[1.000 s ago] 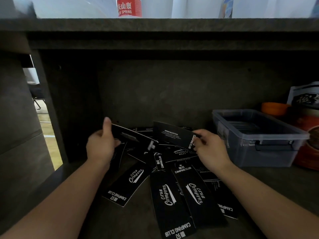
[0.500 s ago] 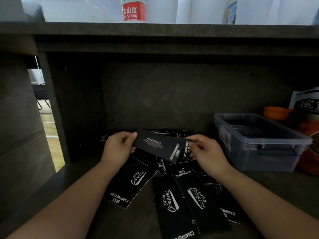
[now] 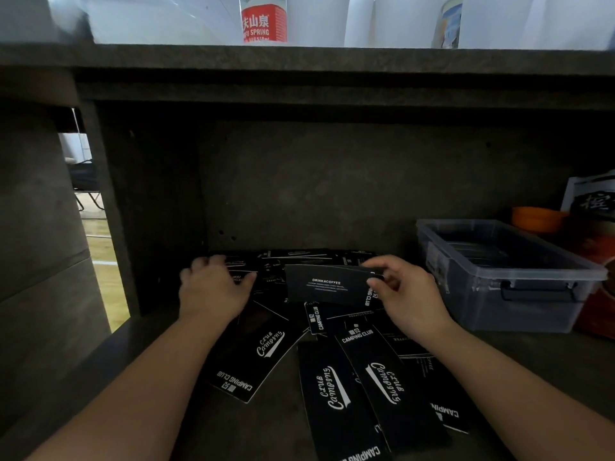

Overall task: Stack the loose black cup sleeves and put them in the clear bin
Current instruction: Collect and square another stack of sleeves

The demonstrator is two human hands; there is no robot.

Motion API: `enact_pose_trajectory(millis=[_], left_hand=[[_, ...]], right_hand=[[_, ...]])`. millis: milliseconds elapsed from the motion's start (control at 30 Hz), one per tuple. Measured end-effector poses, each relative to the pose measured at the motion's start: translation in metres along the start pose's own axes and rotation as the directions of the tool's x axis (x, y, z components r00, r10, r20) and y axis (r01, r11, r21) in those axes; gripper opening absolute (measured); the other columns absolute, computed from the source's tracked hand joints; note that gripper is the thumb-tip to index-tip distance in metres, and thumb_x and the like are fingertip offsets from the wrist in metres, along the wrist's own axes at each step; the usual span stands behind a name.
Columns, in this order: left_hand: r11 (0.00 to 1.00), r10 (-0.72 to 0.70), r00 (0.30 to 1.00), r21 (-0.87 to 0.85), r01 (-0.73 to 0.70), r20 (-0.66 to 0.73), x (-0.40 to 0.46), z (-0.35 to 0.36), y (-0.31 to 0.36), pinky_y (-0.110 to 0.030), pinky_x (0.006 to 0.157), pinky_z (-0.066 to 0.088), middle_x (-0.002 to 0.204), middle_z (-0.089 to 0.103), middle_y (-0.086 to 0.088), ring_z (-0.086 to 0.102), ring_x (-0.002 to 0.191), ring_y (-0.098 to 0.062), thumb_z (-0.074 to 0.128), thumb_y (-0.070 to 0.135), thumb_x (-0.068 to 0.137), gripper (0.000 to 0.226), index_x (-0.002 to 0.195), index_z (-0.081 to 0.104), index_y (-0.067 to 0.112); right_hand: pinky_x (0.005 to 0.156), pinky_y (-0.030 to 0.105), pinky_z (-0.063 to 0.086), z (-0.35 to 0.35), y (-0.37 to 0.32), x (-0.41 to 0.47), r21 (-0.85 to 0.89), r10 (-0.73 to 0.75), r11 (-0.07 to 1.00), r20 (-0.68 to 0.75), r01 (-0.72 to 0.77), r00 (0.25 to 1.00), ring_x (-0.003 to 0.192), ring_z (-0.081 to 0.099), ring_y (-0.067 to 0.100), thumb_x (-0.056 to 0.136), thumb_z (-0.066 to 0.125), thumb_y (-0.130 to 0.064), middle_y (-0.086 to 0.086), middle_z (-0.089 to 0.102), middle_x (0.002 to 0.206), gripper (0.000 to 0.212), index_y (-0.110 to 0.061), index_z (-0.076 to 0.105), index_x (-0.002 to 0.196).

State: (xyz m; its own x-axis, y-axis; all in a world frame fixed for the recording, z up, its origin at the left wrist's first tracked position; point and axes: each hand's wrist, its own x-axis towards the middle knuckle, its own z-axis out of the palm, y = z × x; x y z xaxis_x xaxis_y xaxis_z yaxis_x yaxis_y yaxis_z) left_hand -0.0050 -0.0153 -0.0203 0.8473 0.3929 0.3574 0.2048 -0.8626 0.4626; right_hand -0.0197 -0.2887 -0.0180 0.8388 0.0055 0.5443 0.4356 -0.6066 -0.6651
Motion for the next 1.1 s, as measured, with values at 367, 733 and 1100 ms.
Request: enact_pose_trajectory(millis=[367,733,1100], left_hand=[[0.995,-0.099,0.98,0.028,0.095,0.175,0.002,-0.004,-0.013,-0.043,0.101,0.044,0.135,0.052,-0.016,0.045,0.127,-0.036,0.068,0.049,0.082,0.084,0.145,0.024,0.014],[0.705,0.587,0.803,-0.426,-0.567,-0.098,-0.011,-0.011,0.01,-0.024,0.105,0.036,0.133,0.047,0.014,0.046,0.121,0.003,0.084,0.027,0.073,0.095,0.146,0.025,0.044],[0.81,0.543,0.837,-0.219,-0.544,-0.067,-0.013,0.005,0.013,-0.038,0.1,0.042,0.124,0.047,0.008,0.04,0.116,-0.014,0.083,0.035,0.071,0.074,0.134,0.043,0.041]], right_hand=[[0.064,0.004,0.044,-0.001,-0.004,-0.004,-0.052,-0.021,0.998,0.093,0.026,0.995,0.069,0.058,-0.004,0.087,0.068,-0.011,-0.007,0.061,0.07,0.028,-0.03,0.07,0.108],[0.068,0.021,0.05,-0.002,0.003,0.001,0.01,0.065,0.998,0.041,-0.065,0.997,0.07,0.066,0.012,0.092,0.061,-0.017,-0.003,0.067,0.075,0.021,-0.037,0.062,0.085],[0.071,0.032,0.054,-0.001,0.007,0.003,0.09,0.073,0.993,0.089,-0.081,0.993,0.067,0.064,0.01,0.092,0.06,-0.015,-0.001,0.068,0.076,0.024,-0.037,0.063,0.083]])
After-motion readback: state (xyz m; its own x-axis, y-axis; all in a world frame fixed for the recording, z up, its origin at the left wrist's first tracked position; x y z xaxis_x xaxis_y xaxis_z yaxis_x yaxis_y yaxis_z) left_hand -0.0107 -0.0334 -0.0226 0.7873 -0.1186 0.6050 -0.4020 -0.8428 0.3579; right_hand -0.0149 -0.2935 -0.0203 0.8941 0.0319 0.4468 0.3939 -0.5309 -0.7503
